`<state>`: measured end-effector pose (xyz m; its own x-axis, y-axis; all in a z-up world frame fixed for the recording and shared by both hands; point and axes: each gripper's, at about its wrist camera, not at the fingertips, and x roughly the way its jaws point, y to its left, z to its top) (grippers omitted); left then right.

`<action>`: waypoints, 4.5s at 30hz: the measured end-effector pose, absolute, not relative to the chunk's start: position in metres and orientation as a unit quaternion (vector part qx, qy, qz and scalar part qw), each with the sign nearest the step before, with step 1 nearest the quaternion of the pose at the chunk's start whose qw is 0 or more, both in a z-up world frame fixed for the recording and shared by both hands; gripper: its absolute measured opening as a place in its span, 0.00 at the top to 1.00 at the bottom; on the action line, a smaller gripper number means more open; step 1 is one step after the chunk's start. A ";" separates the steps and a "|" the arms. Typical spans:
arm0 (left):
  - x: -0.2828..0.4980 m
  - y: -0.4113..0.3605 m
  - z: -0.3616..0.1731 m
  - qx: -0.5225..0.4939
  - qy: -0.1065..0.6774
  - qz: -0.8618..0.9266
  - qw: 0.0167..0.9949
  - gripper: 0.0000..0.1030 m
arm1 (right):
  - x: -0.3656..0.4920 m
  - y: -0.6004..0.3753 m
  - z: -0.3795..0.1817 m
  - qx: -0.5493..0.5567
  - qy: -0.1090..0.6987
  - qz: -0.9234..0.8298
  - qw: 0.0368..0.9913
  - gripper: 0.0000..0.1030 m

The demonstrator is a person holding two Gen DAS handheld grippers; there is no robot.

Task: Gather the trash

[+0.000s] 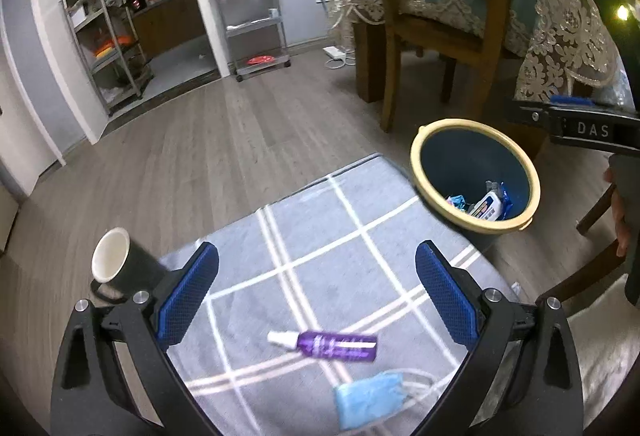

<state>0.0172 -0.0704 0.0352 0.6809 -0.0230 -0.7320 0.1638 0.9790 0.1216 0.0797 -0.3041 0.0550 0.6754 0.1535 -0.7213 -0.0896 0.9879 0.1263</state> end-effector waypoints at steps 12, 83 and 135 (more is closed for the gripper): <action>-0.015 0.000 0.005 0.037 0.420 0.000 0.907 0.06 | 0.050 -0.256 0.024 0.046 0.448 0.116 0.885 0.05; -0.012 -0.056 -0.097 0.058 0.554 -0.125 0.821 0.80 | 0.095 -0.237 -0.003 0.058 0.492 0.152 0.855 0.68; 0.029 -0.156 0.027 0.098 0.405 -0.172 0.893 0.18 | 0.061 -0.383 0.040 0.142 0.438 0.050 0.886 0.38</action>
<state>0.0292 -0.1564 0.0272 0.6122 -0.2285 -0.7570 0.3868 0.9215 0.0346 0.0611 -0.3825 0.0395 0.6118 0.2121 -0.7620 0.0365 0.9548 0.2950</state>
